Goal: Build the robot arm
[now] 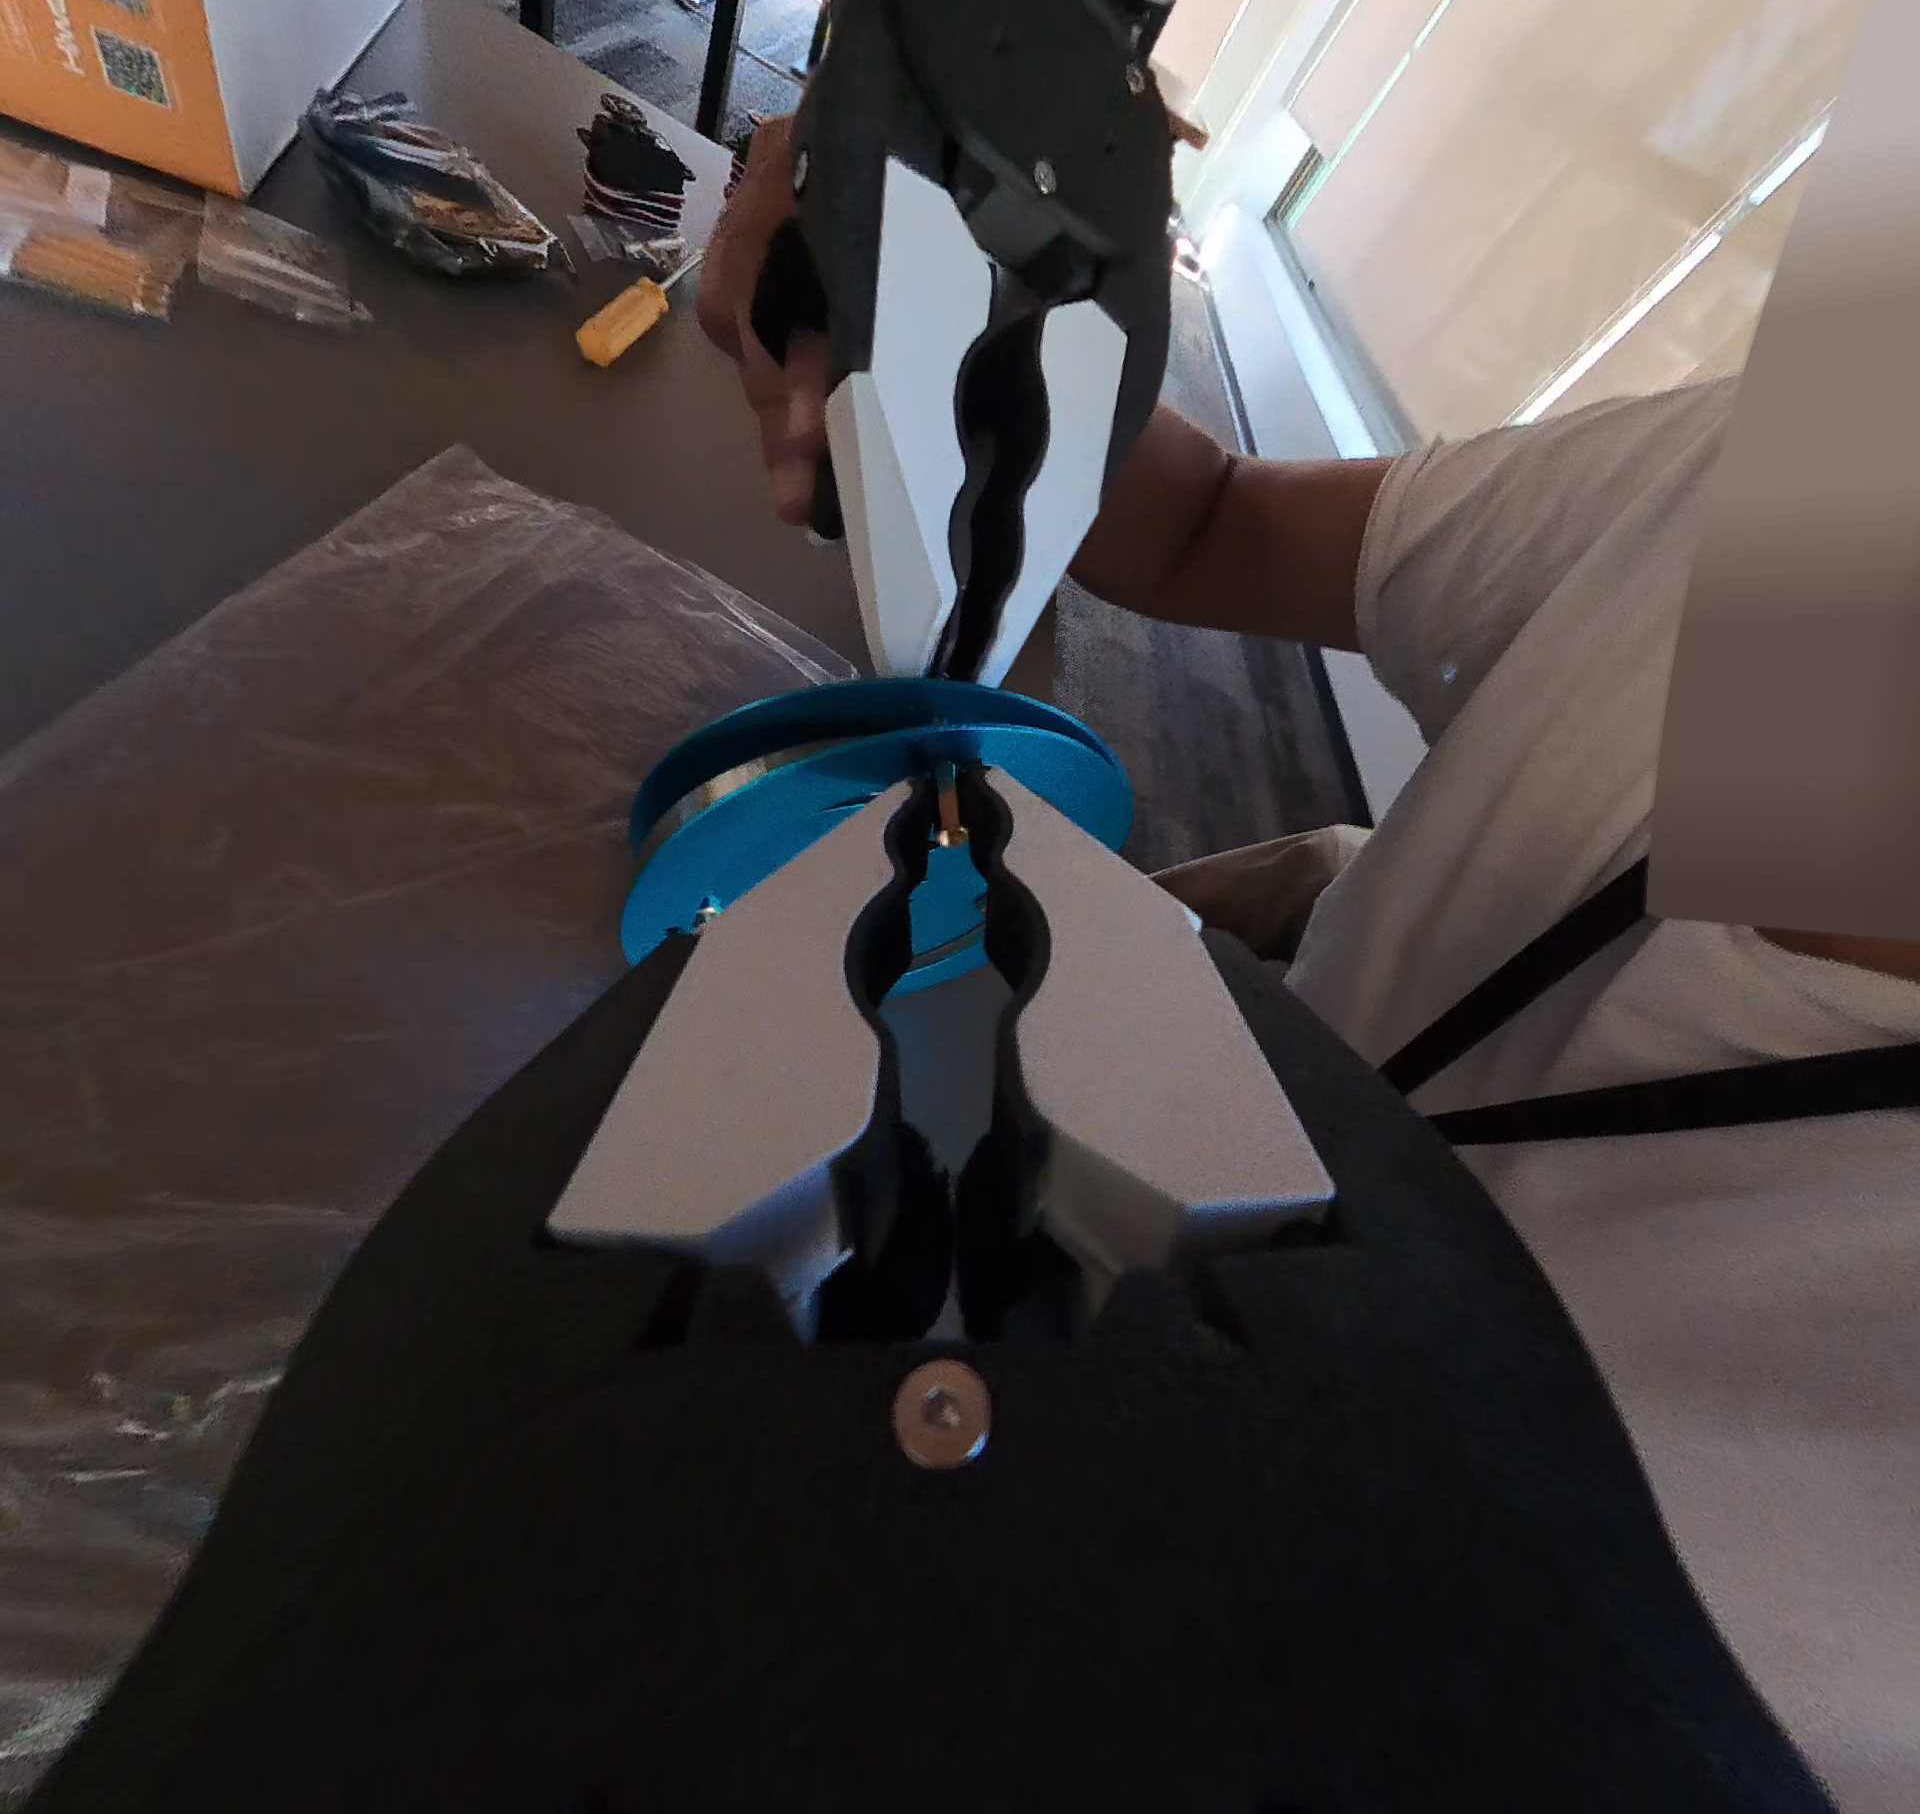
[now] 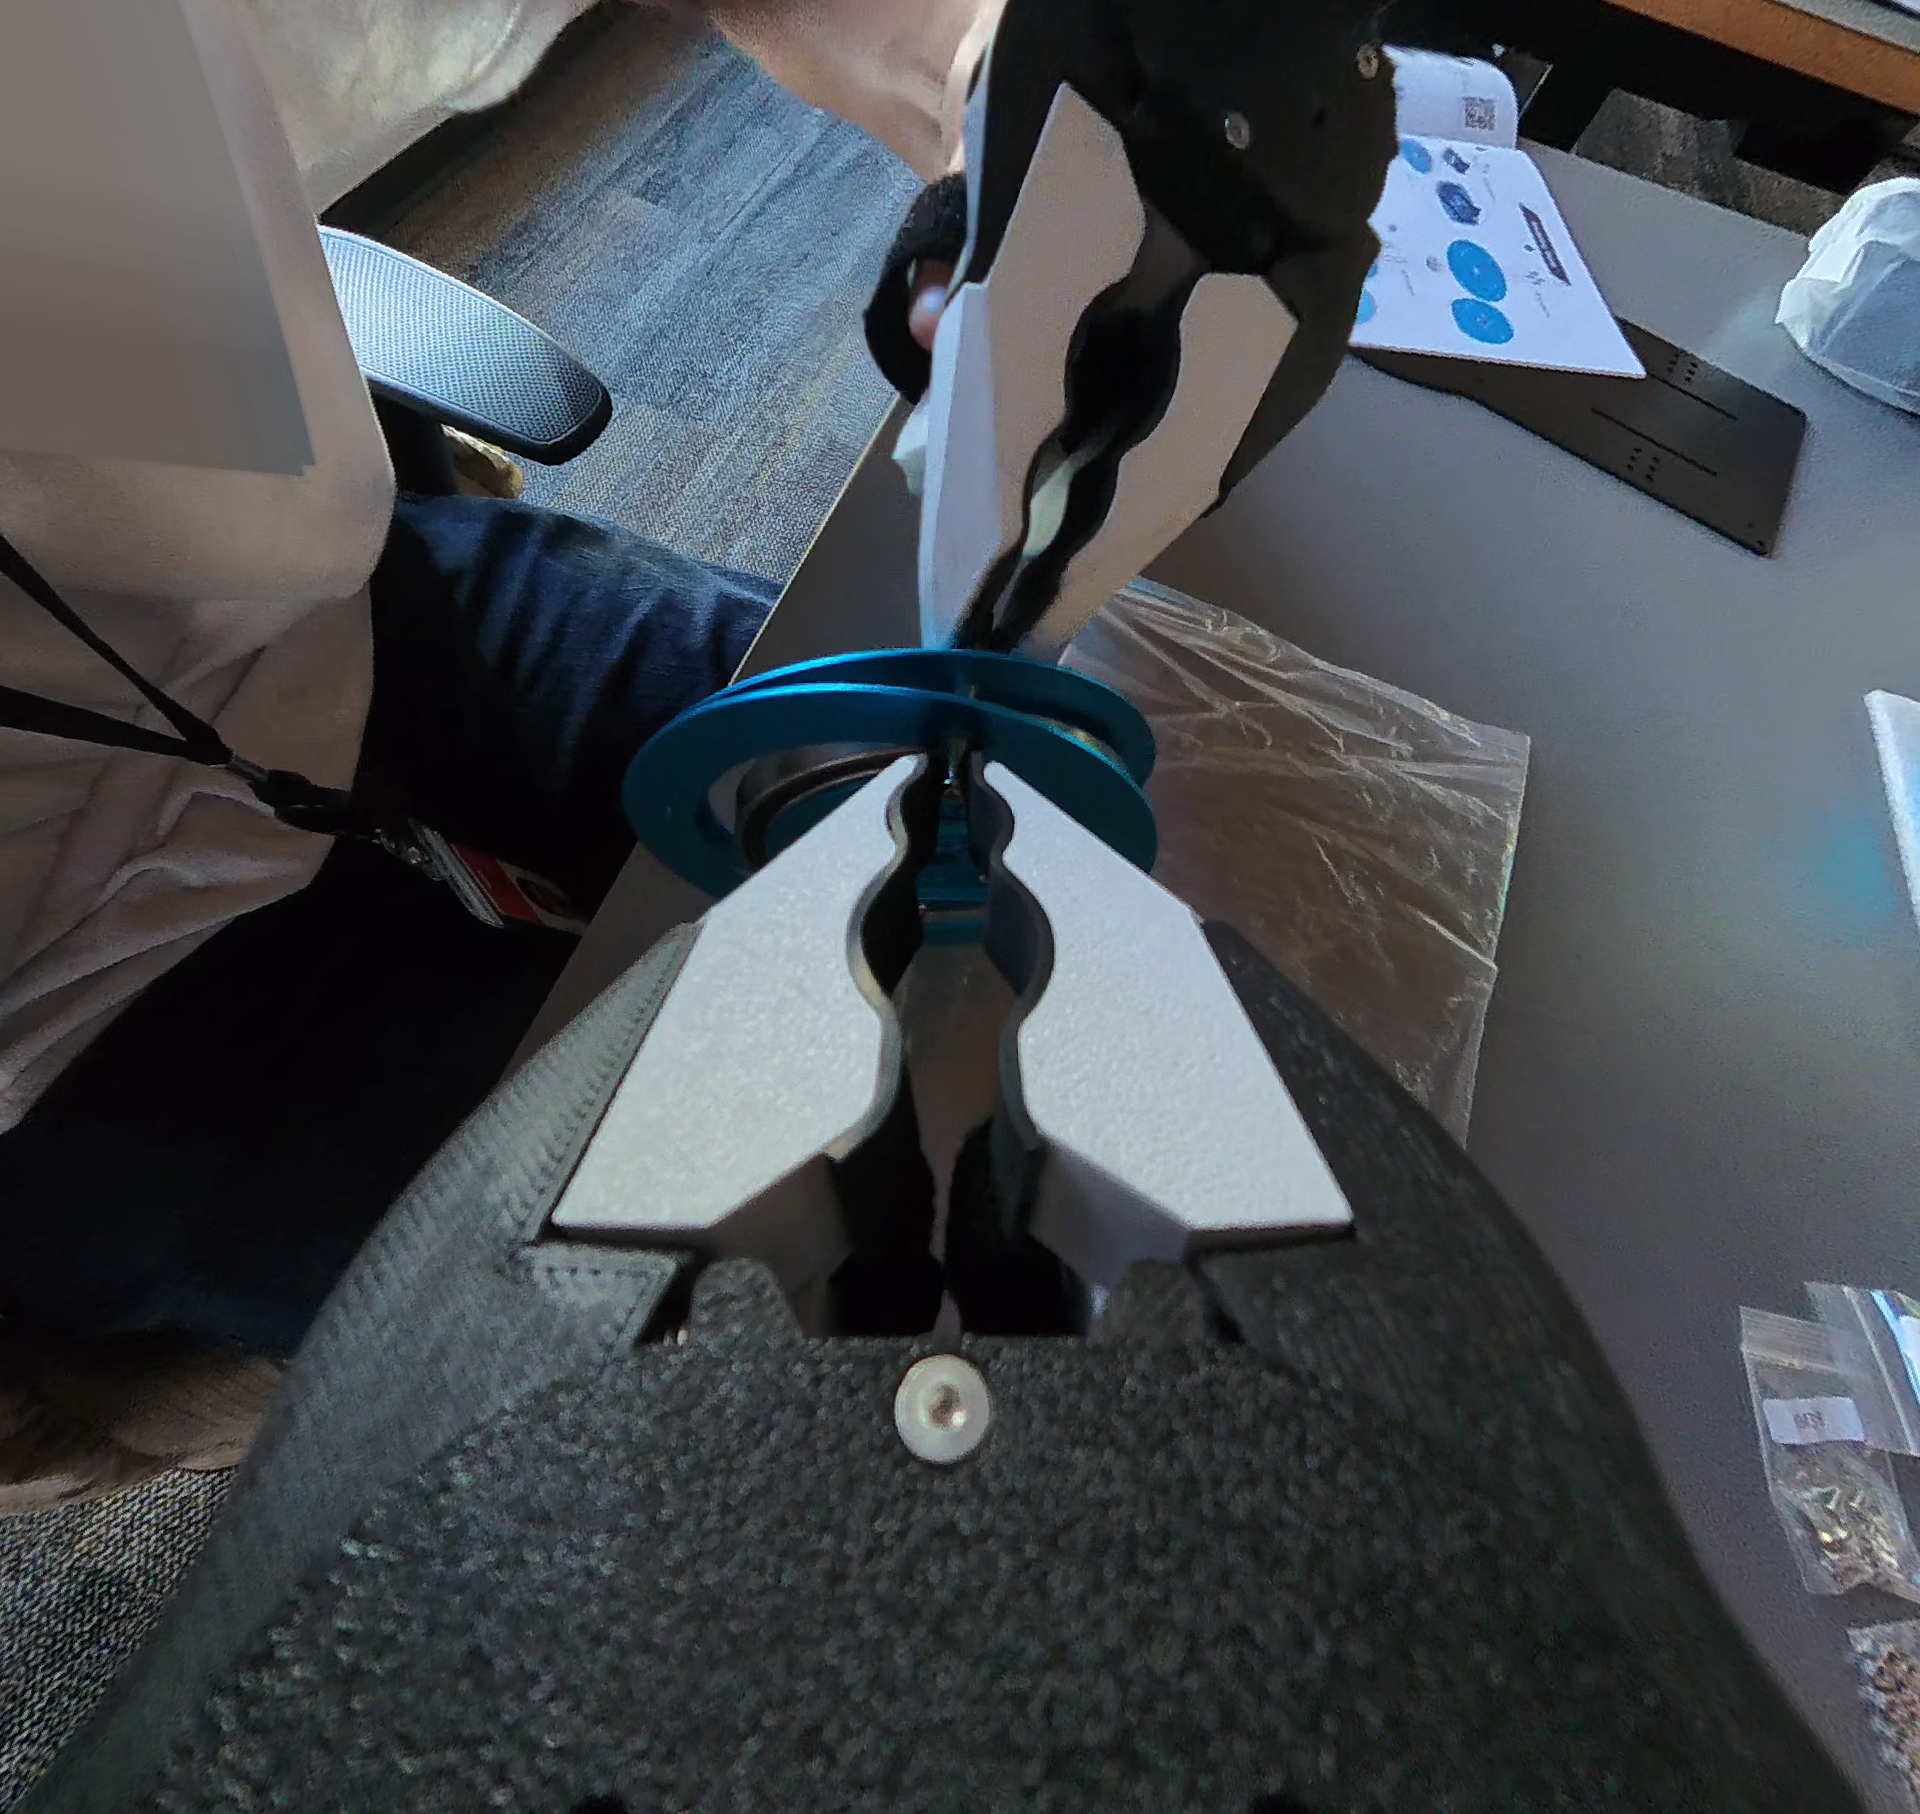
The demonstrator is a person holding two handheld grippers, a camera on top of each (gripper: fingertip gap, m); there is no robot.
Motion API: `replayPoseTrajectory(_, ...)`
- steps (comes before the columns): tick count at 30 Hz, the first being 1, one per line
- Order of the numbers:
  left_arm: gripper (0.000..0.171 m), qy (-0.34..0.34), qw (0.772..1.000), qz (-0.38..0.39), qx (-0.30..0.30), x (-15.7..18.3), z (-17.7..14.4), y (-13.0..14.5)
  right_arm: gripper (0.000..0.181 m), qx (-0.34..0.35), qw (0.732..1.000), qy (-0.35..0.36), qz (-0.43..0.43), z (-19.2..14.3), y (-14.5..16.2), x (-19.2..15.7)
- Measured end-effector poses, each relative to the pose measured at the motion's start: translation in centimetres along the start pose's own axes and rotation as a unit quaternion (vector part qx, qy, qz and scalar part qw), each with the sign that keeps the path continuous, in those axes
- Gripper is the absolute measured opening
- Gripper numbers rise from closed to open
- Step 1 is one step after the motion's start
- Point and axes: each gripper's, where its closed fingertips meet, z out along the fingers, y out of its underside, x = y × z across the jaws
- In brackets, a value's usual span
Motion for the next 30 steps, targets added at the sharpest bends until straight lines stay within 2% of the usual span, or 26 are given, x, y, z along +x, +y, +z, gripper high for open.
replayPoseTrajectory(1, 0.006, -0.007, 1.0, 0.016, -0.004, -0.1, 0.0, 0.0, 0.004, 0.0, 1.0, 0.002, 0.0, -0.1, 0.0, 0.1)
replayPoseTrajectory(3, 0.005, -0.061, 0.99, 0.124, -0.027, -0.3, 0.2, 0.1, 0.004, -0.001, 1.0, 0.003, 0.003, -0.2, 0.1, 0.2)
replayPoseTrajectory(4, 0.005, -0.104, 0.972, 0.204, -0.047, -0.4, 0.2, 0.1, 0.004, -0.001, 1.0, 0.003, 0.005, -0.2, 0.1, 0.3)
replayPoseTrajectory(5, 0.005, -0.154, 0.94, 0.295, -0.07, -0.7, 0.3, 0.1, 0.004, -0.003, 1.0, 0.009, 0.006, -0.3, 0.2, 0.5)
replayPoseTrajectory(6, 0.005, -0.205, 0.891, 0.393, -0.094, -0.9, 0.3, 0.1, 0.004, -0.005, 1.0, 0.014, 0.008, -0.3, 0.4, 0.7)
replayPoseTrajectory(8, 0.005, -0.284, 0.759, 0.568, -0.142, -1.1, 0.3, 0.0, 0.004, -0.004, 1.0, 0.012, 0.012, -0.4, 0.4, 0.8)
replayPoseTrajectory(9, 0.004, -0.318, 0.676, 0.644, -0.165, -1.3, 0.3, -0.1, 0.004, -0.004, 1.0, 0.014, 0.014, -0.5, 0.5, 0.9)
replayPoseTrajectory(11, 0.003, -0.37, 0.474, 0.774, -0.2, -1.6, 0.2, -0.3, 0.003, -0.007, 1.0, 0.02, 0.014, -0.5, 0.6, 1.1)
replayPoseTrajectory(12, 0.003, -0.386, 0.399, 0.805, -0.208, -1.7, 0.2, -0.4, 0.004, -0.008, 1.0, 0.022, 0.014, -0.6, 0.6, 1.2)
replayPoseTrajectory(13, 0.003, -0.397, 0.36, 0.818, -0.21, -1.8, 0.2, -0.4, 0.004, -0.009, 1.0, 0.024, 0.014, -0.7, 0.7, 1.3)
replayPoseTrajectory(14, 0.003, -0.402, 0.349, 0.821, -0.206, -1.9, 0.2, -0.5, 0.003, -0.01, 1.0, 0.023, 0.015, -0.7, 0.7, 1.2)
replayPoseTrajectory(15, 0.004, -0.404, 0.357, 0.819, -0.199, -1.8, 0.2, -0.5, 0.004, -0.01, 1.0, 0.022, 0.014, -0.6, 0.7, 1.2)
replayPoseTrajectory(16, 0.005, -0.407, 0.382, 0.808, -0.188, -1.8, 0.1, -0.5, 0.004, -0.01, 1.0, 0.019, 0.013, -0.6, 0.7, 1.1)
replayPoseTrajectory(17, 0.005, -0.411, 0.424, 0.788, -0.174, -1.7, 0.1, -0.4, 0.004, -0.009, 1.0, 0.016, 0.013, -0.5, 0.7, 1.0)
replayPoseTrajectory(18, 0.006, -0.412, 0.48, 0.758, -0.159, -1.6, 0.0, -0.4, 0.004, -0.008, 1.0, 0.013, 0.014, -0.5, 0.6, 0.9)
replayPoseTrajectory(19, 0.012, -0.409, 0.547, 0.717, -0.137, -1.5, -0.2, -0.5, 0.004, -0.008, 1.0, 0.012, 0.013, -0.5, 0.6, 0.9)
replayPoseTrajectory(20, 0.018, -0.395, 0.632, 0.658, -0.11, -1.3, -0.2, -0.4, 0.004, -0.007, 1.0, 0.009, 0.013, -0.5, 0.6, 0.8)
replayPoseTrajectory(21, 0.025, -0.367, 0.724, 0.578, -0.083, -1.0, -0.2, -0.1, 0.004, -0.007, 1.0, 0.009, 0.013, -0.5, 0.6, 0.8)
replayPoseTrajectory(22, 0.028, -0.331, 0.808, 0.485, -0.054, -0.8, -0.3, 0.0, 0.004, -0.007, 1.0, 0.009, 0.012, -0.5, 0.6, 0.8)
replayPoseTrajectory(23, 0.029, -0.291, 0.874, 0.388, -0.027, -0.6, -0.4, 0.0, 0.004, -0.007, 1.0, 0.008, 0.012, -0.5, 0.6, 0.7)
replayPoseTrajectory(24, 0.029, -0.246, 0.924, 0.293, -0.003, -0.4, -0.5, 0.0, 0.003, -0.006, 1.0, 0.007, 0.013, -0.4, 0.5, 0.7)
replayPoseTrajectory(25, 0.029, -0.202, 0.957, 0.206, 0.016, -0.4, -0.6, 0.0, 0.004, -0.005, 1.0, 0.006, 0.014, -0.4, 0.5, 0.6)
replayPoseTrajectory(26, 0.029, -0.159, 0.978, 0.134, 0.03, -0.3, -0.7, 0.0, 0.004, -0.004, 1.0, 0.005, 0.014, -0.4, 0.5, 0.6)
replayPoseTrajectory(28, 0.027, -0.101, 0.992, 0.058, 0.049, -0.3, -0.7, 0.0, 0.004, -0.004, 1.0, 0.004, 0.014, -0.3, 0.5, 0.6)
replayPoseTrajectory(30, 0.022, -0.092, 0.992, 0.064, 0.049, -0.4, -0.5, 0.1, 0.003, -0.003, 1.0, 0.003, 0.013, -0.3, 0.4, 0.5)
